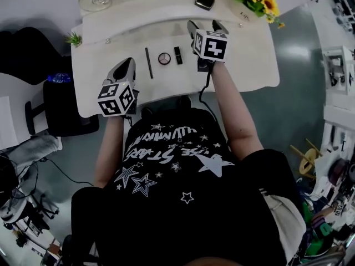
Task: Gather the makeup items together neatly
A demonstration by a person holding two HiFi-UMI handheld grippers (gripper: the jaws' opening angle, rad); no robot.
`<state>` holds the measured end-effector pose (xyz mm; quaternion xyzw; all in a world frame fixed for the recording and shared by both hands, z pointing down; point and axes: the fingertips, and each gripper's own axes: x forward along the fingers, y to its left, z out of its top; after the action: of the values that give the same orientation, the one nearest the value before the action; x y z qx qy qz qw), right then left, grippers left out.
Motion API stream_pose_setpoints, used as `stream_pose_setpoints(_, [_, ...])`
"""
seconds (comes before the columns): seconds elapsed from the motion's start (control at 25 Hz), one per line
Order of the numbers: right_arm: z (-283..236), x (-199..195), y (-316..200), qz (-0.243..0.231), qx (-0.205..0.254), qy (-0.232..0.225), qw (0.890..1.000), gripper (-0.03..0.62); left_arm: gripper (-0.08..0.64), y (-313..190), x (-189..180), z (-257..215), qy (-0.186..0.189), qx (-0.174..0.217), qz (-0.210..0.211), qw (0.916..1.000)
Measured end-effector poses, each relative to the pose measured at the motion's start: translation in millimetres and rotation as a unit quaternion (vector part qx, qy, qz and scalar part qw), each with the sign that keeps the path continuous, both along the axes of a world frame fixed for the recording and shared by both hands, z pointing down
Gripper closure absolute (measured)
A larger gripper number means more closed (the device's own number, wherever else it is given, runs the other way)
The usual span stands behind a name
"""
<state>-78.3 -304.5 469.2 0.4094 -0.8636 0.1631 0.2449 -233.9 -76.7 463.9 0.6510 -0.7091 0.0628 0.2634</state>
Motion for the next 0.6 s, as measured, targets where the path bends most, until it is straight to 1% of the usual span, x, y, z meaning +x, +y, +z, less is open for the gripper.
stream_pose_setpoints(0.32, [-2, -3, -42, 0.017, -0.003, -0.005, 1.000, 0.204, 0.560, -19, 5, -5, -0.008, 0.004, -0.019, 0.9998])
stream_pose_setpoints(0.48, [-2, -12, -57, 0.031, -0.005, -0.009, 0.999, 0.204, 0.560, -20, 2, -2, -0.009, -0.004, -0.021, 0.9997])
stream_pose_setpoints(0.6, [-2, -17, -69, 0.046, -0.001, 0.000, 0.999, 0.206, 0.560, -19, -4, 2, -0.007, -0.011, -0.024, 0.9996])
